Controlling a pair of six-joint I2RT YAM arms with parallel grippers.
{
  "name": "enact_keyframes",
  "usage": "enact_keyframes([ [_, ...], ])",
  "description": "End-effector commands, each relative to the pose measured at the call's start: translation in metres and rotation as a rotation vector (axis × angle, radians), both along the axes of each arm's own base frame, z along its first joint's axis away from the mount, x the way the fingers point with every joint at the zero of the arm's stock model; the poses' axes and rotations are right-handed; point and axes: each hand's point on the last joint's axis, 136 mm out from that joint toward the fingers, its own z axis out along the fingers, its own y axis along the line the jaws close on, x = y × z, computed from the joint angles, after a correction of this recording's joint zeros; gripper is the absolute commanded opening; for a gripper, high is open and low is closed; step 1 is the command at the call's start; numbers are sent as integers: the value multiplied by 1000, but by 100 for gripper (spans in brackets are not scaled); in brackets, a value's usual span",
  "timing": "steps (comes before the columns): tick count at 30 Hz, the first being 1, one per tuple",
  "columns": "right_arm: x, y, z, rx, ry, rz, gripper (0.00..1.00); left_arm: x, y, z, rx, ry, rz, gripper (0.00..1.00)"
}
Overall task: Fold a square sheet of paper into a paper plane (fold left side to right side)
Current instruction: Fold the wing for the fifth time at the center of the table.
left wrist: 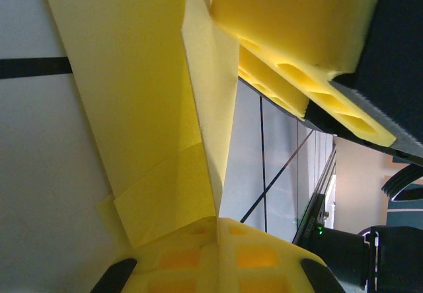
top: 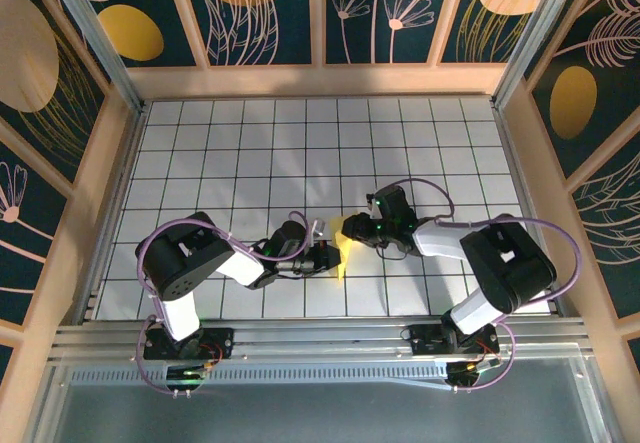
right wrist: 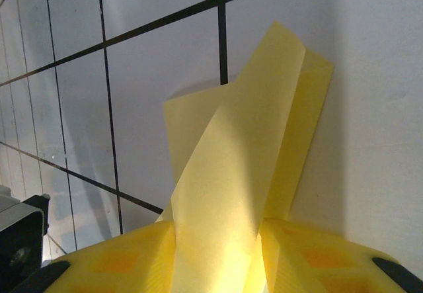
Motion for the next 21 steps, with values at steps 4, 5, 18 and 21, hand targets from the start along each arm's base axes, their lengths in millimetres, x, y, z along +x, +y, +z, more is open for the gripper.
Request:
enact_keyframes([
  [4, 0, 0, -14, -83, 34, 10, 39, 2, 0, 2, -19, -4, 3, 9],
  [5, -1, 0, -16, -97, 38, 11, 39, 1, 1, 2, -17, -5, 4, 10],
  [18, -2, -1, -24, -125, 48, 16, 38, 16, 23, 24, 12, -56, 66, 44],
  [21, -2, 0, -23, -124, 48, 17, 38, 22, 23, 23, 30, -51, 69, 48],
])
